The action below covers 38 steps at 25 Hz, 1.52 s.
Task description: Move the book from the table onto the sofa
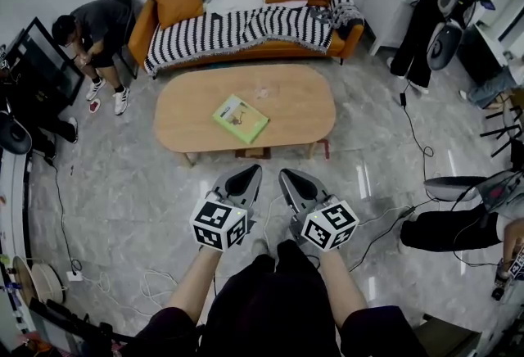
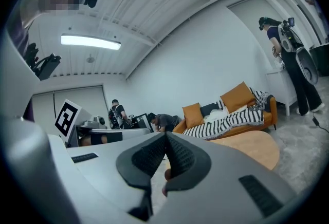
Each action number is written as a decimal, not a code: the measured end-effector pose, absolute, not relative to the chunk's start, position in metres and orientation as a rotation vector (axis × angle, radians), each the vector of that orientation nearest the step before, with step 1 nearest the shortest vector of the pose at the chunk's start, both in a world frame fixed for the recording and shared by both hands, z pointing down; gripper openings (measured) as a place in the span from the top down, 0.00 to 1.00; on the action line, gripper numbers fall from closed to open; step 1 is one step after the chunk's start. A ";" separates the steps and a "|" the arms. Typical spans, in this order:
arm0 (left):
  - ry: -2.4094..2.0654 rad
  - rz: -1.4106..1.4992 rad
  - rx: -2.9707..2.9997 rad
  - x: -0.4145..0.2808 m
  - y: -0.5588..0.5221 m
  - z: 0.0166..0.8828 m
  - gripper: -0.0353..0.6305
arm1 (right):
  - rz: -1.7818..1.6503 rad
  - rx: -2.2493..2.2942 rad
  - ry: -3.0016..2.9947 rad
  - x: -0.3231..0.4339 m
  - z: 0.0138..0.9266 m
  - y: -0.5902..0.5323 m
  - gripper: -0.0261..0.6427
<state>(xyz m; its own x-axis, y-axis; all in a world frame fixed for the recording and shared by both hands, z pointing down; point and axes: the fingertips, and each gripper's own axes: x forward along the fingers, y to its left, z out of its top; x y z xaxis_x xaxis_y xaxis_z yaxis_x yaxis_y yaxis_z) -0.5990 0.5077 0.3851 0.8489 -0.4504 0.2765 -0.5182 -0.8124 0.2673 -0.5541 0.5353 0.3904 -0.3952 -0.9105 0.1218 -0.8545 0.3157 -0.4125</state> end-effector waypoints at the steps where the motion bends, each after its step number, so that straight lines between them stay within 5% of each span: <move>1: -0.728 0.286 2.691 -0.597 0.504 0.386 0.92 | -0.633 -1.644 2.440 -0.552 0.391 0.531 0.93; 38: -1.118 0.362 2.478 -0.475 0.246 0.414 0.92 | -0.840 -1.306 2.600 -0.408 0.427 0.262 0.93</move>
